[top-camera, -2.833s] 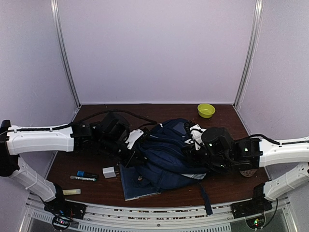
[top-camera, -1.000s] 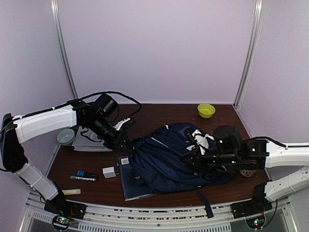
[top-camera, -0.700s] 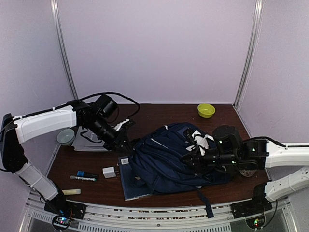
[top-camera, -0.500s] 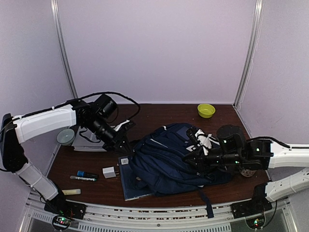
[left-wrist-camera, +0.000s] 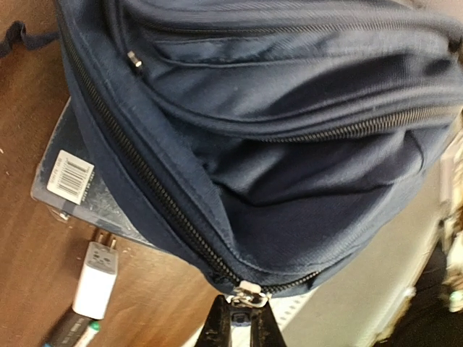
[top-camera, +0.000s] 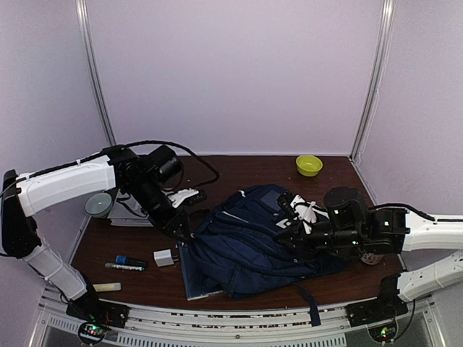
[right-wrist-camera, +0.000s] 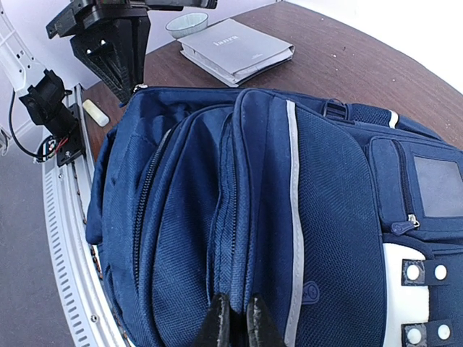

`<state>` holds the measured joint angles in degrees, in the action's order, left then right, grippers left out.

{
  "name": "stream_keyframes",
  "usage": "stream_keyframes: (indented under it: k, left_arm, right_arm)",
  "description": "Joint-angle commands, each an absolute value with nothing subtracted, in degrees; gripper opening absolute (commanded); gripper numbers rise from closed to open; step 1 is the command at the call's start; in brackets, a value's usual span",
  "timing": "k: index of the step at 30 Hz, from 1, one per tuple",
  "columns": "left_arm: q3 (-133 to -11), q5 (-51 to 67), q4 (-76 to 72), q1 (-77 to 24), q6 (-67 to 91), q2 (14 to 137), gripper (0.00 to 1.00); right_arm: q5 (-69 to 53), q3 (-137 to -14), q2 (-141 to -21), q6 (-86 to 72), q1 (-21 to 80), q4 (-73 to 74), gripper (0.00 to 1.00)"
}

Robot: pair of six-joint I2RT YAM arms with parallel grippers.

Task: Pack the student bag
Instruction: Unzip the largest pocket of the student bag.

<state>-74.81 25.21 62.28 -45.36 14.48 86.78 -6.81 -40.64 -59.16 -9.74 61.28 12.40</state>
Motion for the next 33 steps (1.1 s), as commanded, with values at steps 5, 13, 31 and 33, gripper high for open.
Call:
stream_keyframes:
  k: [5,13,31,33]
  left_arm:
    - [-67.2,12.1,54.7,-48.3,5.3,82.1,0.0]
    - [-62.8,13.4,44.9,-48.1,2.4,81.8,0.0]
    - [-57.1,27.3,28.6,-48.1,6.6,82.2,0.0]
    - [-56.7,27.7,27.8,-48.4,7.2,82.2,0.0]
  right_arm:
    - [-10.3,-38.7,-53.5,-6.3,60.6,14.1,0.0]
    - [-18.5,-36.4,-47.0,-5.5,60.6,12.7,0.0]
    - [-13.1,-39.0,-52.8,-11.7,62.4,14.3,0.61]
    - [-10.8,-40.2,-53.2,-12.1,64.0,14.7,0.72]
